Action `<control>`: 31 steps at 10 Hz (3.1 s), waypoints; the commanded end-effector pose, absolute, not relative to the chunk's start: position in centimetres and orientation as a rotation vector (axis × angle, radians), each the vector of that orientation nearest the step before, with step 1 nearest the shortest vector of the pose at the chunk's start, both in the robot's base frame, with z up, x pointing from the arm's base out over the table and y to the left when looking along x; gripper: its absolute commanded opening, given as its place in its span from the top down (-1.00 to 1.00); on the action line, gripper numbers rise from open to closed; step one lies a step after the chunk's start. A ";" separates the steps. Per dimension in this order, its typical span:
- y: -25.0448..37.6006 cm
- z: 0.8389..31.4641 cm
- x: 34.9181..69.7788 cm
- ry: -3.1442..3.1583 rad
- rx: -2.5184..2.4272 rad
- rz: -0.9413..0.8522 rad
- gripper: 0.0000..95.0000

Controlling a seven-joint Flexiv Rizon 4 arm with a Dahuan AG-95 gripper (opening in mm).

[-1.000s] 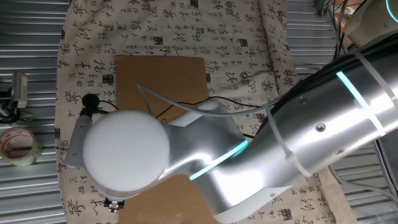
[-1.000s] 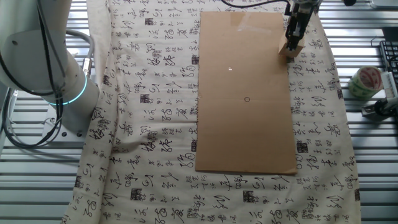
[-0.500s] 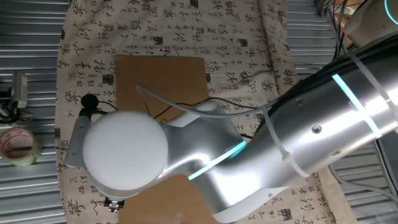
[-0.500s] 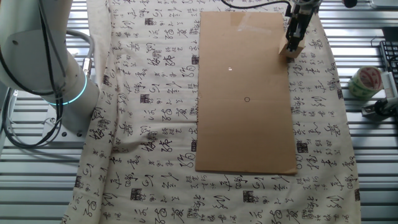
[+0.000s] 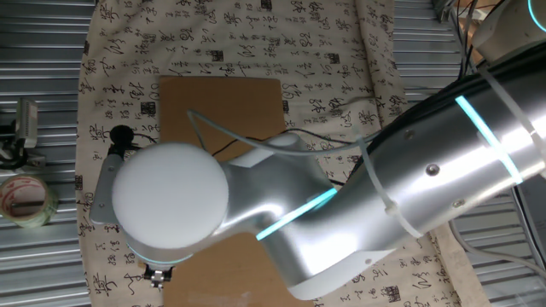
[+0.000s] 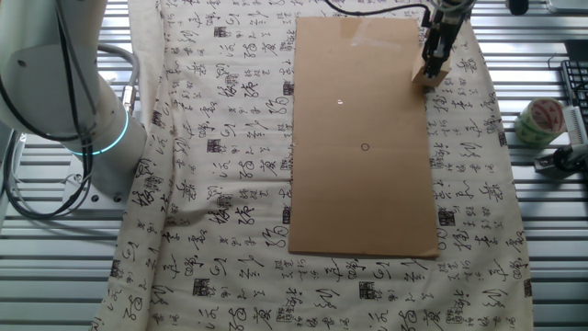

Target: Grab the block and place it at the designated location

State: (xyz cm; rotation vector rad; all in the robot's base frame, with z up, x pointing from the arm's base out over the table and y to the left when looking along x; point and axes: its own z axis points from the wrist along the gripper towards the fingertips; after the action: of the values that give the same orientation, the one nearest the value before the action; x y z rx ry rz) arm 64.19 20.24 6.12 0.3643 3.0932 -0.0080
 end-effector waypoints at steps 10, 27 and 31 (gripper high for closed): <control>20.8 5.1 62.4 3.080 0.368 -0.016 1.00; 17.0 4.6 58.7 3.088 0.193 -0.004 1.00; 16.4 4.6 58.2 3.087 0.170 0.000 1.00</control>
State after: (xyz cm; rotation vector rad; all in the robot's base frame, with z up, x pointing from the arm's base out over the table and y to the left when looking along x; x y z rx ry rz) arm 58.16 16.31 4.57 0.1712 3.0895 -0.0015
